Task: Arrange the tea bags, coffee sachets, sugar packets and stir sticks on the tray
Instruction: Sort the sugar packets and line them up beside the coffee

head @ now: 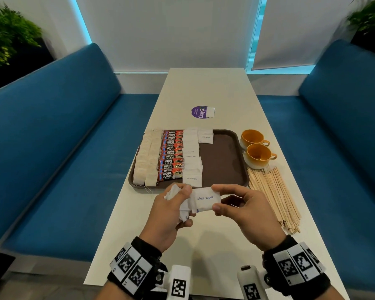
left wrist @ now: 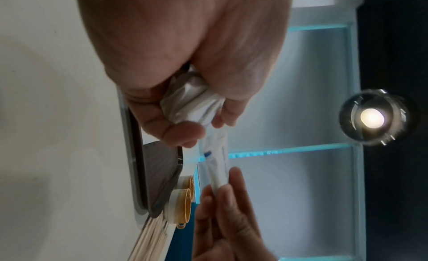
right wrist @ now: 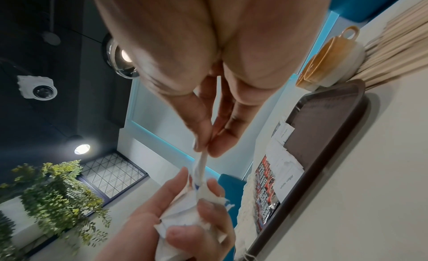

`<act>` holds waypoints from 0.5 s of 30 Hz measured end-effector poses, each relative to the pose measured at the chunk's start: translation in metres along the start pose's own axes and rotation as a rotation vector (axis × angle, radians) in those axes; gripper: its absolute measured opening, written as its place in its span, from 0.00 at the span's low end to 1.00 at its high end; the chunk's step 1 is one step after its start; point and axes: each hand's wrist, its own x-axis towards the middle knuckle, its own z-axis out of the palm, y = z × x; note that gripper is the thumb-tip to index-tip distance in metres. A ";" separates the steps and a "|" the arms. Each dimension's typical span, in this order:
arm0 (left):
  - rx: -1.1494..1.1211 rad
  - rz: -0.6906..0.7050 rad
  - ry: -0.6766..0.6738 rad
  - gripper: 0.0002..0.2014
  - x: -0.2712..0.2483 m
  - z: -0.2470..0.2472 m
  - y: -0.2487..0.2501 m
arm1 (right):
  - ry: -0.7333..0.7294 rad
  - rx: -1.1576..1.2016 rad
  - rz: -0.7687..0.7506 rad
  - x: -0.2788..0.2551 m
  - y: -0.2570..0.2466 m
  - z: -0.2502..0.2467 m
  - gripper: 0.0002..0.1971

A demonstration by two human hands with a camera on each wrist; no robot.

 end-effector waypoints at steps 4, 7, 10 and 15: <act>-0.178 -0.076 0.010 0.09 0.016 -0.012 0.004 | 0.077 0.010 0.031 0.034 0.002 -0.011 0.16; -0.249 -0.106 -0.036 0.15 0.028 -0.024 0.006 | 0.144 -0.002 0.076 0.079 0.005 -0.025 0.12; -0.267 -0.130 -0.061 0.16 0.036 -0.029 0.007 | 0.219 -0.047 0.103 0.130 0.013 -0.034 0.10; -0.193 -0.160 -0.029 0.11 0.051 -0.034 0.005 | 0.255 -0.102 0.166 0.223 0.038 -0.036 0.10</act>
